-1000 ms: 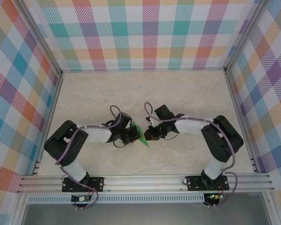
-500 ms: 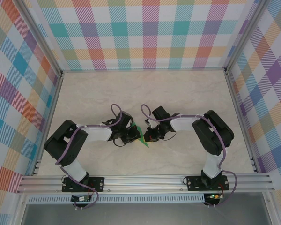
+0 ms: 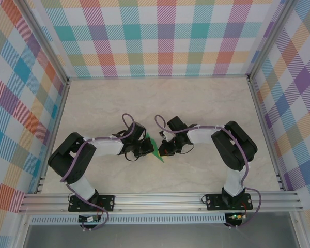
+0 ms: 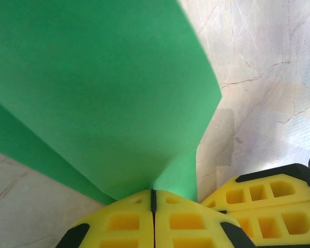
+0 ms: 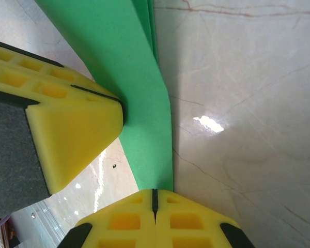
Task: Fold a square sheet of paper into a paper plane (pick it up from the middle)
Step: Fold the wing for the fifth time at the center of the table.
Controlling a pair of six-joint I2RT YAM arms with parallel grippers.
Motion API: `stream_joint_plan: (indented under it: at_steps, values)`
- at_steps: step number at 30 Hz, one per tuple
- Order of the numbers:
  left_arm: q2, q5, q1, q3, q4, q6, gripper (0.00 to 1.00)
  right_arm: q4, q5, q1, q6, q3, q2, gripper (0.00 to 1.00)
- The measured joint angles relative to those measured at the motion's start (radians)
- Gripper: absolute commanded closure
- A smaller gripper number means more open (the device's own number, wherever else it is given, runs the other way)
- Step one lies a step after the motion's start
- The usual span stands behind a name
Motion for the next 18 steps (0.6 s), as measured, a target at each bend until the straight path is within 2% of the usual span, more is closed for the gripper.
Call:
stream_joint_plan:
  at_steps: [10,18]
  values:
    - [0.000,-0.002,0.000,0.000,-0.001,0.000,0.95,-0.006,-0.044,0.000,0.004,0.060,0.000,0.99]
    - [0.000,0.002,0.003,0.013,-0.012,0.039,0.95,-0.011,-0.027,0.000,0.003,0.054,0.027,1.00]
